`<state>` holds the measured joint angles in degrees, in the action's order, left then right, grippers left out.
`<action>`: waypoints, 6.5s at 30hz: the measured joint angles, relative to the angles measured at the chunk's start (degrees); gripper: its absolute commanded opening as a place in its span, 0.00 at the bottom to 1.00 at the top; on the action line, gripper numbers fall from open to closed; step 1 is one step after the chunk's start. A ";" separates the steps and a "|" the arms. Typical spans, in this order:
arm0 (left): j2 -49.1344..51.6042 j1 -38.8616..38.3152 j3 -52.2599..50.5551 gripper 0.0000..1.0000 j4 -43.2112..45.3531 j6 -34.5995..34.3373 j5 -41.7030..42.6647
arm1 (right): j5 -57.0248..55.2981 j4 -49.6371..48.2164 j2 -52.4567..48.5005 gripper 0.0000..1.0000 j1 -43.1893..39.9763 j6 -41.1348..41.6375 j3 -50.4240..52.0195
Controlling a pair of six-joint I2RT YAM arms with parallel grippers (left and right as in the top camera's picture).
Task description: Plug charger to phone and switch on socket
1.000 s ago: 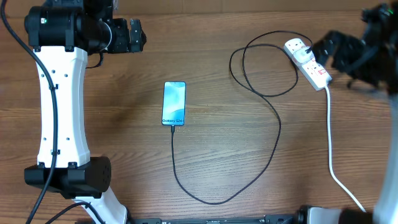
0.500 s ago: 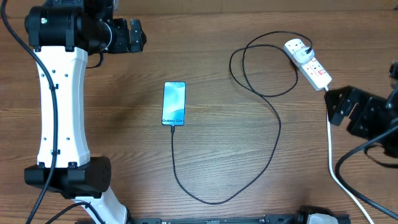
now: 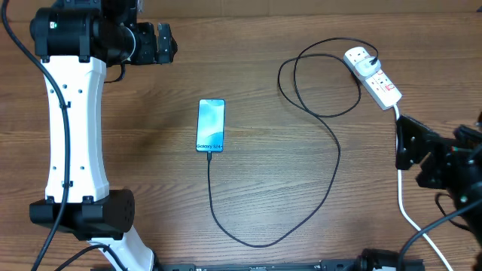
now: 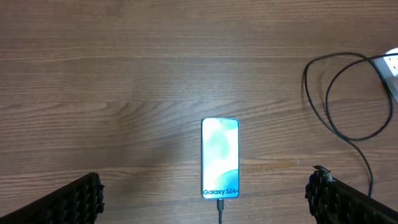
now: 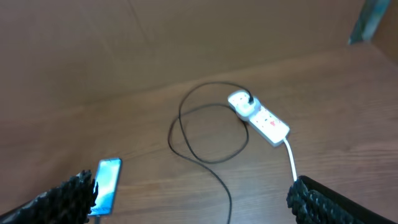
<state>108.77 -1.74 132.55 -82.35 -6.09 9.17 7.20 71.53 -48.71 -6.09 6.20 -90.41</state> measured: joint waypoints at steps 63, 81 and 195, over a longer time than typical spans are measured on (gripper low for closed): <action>0.00 0.00 0.00 1.00 0.02 0.00 -0.04 | -3.82 -66.75 48.09 1.00 9.18 -0.20 89.35; -20.09 0.00 -25.97 1.00 30.93 1.14 0.17 | -3.82 -66.73 48.09 1.00 9.18 -0.24 89.35; -107.97 1.51 -132.02 1.00 78.77 14.03 -0.24 | -3.82 -66.73 48.09 1.00 9.20 -0.22 89.35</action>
<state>0.80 -0.23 0.54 -3.57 7.94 8.93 3.38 4.80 -0.62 3.11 5.98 -1.06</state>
